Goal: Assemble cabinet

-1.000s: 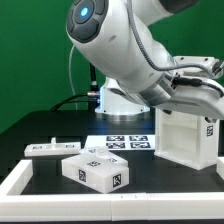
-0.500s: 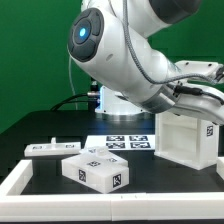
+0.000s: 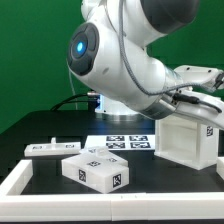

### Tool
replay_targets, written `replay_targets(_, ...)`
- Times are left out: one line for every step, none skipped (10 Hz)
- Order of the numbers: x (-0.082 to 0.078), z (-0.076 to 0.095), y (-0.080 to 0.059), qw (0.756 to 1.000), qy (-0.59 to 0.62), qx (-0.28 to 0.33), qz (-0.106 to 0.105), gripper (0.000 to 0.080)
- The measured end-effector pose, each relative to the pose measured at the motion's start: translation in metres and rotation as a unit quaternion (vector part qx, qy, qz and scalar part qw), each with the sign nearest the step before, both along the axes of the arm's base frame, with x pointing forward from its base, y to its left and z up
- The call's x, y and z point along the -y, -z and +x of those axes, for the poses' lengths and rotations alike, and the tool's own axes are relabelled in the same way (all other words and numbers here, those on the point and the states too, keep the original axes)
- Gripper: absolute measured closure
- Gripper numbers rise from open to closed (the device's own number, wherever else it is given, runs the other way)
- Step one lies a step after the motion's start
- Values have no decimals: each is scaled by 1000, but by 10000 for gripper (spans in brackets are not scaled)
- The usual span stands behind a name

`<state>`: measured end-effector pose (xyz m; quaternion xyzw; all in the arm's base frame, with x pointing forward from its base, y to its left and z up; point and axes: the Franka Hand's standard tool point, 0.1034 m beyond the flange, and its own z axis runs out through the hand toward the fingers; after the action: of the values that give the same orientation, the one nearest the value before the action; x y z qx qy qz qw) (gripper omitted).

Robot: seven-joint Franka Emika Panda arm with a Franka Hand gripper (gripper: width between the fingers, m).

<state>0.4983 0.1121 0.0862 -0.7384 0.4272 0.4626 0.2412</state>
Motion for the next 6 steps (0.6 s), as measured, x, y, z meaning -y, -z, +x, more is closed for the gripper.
replay_targets(1,0,1,1000,-2,1,-2,2)
replay_targets(1,0,1,1000,-1,1,-2,2)
replay_targets(1,-1,2,1000,-1,0,-1,2)
replay_targets(1,-4,5,1000,7,-5,3,2)
replay_targets(-3,-8,9,1000,14,-12,6,2)
replay_targets(-8,-15,13,1000,14,-18,7,2)
